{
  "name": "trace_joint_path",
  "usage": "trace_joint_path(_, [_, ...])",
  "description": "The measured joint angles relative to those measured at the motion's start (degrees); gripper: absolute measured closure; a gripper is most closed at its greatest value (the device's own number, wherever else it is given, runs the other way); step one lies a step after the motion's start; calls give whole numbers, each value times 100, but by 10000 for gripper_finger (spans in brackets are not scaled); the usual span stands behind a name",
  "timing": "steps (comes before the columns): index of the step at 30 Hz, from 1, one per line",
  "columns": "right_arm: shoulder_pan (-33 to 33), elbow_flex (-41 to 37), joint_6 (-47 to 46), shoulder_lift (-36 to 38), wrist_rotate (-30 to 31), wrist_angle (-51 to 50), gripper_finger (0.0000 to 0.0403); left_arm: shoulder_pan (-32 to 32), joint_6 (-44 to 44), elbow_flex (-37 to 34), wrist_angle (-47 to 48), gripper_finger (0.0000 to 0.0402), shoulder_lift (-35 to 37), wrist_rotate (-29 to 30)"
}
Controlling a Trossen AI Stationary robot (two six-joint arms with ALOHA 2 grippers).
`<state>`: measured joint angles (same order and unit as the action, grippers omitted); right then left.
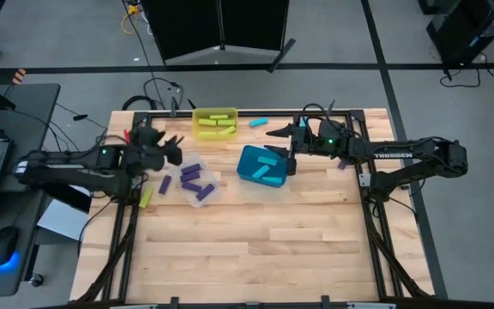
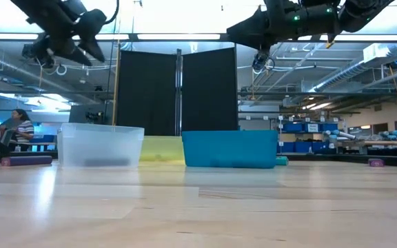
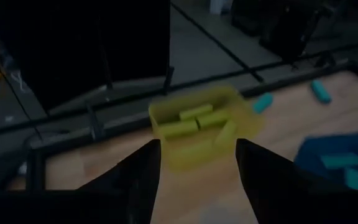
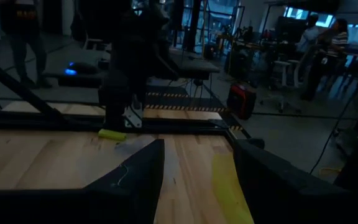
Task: Sort blocks
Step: Put the violet block into the transparent bin
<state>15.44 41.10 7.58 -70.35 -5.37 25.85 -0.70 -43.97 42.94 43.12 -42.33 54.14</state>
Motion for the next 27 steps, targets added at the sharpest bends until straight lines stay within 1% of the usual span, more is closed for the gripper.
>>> trace_joint_path(4, [-7,0,-37,0,17,5,199,-513,952,-53,-998,184,2,-248])
trace_joint_path(8, [-7,0,-145,0,20,1,199,-985,1206,-340,-1485,184,2,-256])
trace_joint_path(13, [-11,0,-278,0,20,-1,199,-1499,306,-1115,-1641,184,247,-434])
trace_joint_path(15, [-11,0,-296,0,20,-1,199,-1632,-45,-1492,-1793,184,465,-527])
trace_joint_path(17, [-11,0,-296,0,20,-3,199,-1740,-303,-1719,-1856,184,715,-669])
trace_joint_path(18, [-11,0,-296,0,20,-3,199,-1800,-433,-1773,-1779,184,828,-782])
trace_joint_path(21, [-11,0,-295,0,27,-2,199,-1973,-834,-1754,-1049,184,1029,-1016])
trace_joint_path(24, [-11,0,-293,0,41,7,199,-2098,-1153,-1647,-481,191,1005,-1270])
trace_joint_path(27, [-11,0,-266,0,114,13,199,-2183,-1344,-1631,-82,203,897,-1688])
